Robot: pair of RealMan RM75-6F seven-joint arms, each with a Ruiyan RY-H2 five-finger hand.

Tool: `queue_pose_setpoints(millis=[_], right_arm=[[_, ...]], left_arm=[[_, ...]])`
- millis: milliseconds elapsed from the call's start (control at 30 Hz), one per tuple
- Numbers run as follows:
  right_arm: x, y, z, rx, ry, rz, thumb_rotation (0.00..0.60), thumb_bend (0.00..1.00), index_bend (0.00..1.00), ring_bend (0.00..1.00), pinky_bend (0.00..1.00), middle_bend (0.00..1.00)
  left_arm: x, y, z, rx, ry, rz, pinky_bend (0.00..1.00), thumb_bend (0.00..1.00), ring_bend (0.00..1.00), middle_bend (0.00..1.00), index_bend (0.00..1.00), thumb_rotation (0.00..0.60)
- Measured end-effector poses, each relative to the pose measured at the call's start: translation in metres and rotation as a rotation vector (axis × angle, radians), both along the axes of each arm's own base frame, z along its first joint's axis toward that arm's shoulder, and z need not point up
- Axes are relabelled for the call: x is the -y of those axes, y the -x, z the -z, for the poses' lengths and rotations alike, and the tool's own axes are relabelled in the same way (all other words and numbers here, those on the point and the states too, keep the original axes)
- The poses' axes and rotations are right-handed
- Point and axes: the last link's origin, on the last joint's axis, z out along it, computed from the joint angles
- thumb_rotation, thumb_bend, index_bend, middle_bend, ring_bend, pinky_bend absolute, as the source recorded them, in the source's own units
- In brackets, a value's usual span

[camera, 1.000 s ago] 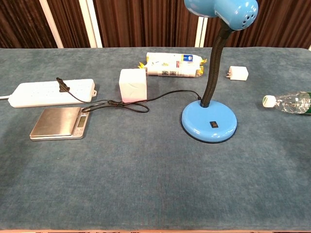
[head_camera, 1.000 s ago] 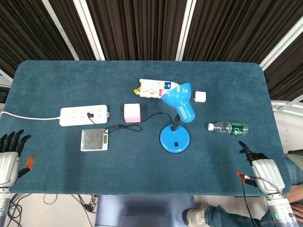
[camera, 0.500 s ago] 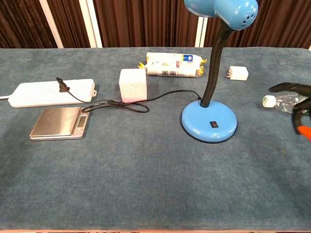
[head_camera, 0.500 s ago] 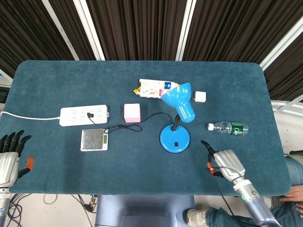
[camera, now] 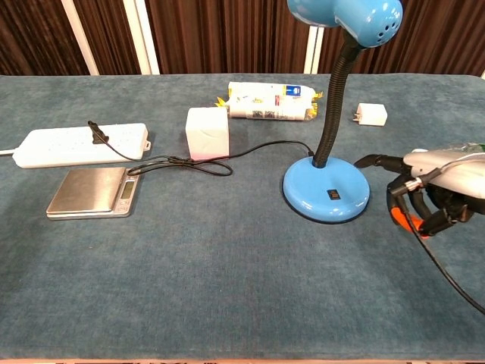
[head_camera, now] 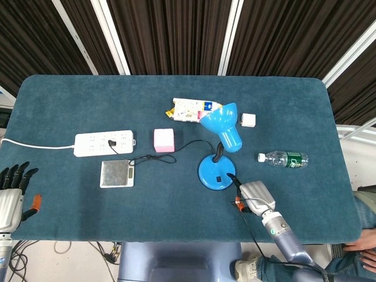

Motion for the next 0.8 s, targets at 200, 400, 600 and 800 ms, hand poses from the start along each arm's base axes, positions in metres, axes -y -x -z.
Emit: queue_pose_setpoints(millis=[200,400,600,800], right_arm=[[0.005,-0.004,0.013,-0.011,-0.023,0.007,0.600,0.62,0.00,0.64,0.82,0.54],[0.004,-0.005,0.018,-0.020,-0.035,0.001,0.600,0.62,0.00,0.64,0.85,0.54],[0.002,-0.004,0.021,-0.030,-0.047,0.004,0.600,0.62,0.00,0.64,0.88,0.54],[0.001,-0.005,0.026,-0.041,-0.063,0.000,0.600,0.62,0.00,0.64,0.90,0.54]], left_arm=[[-0.001,0.001,0.000,0.001,-0.004,-0.008,0.00,0.46,0.00,0.04,0.17,0.600],[-0.001,0.001,-0.001,0.001,-0.007,-0.009,0.00,0.46,0.00,0.04,0.17,0.600],[-0.001,0.001,-0.001,0.001,-0.009,-0.009,0.00,0.46,0.00,0.04,0.17,0.600],[-0.001,0.001,-0.001,0.001,-0.008,-0.009,0.00,0.46,0.00,0.04,0.17,0.600]])
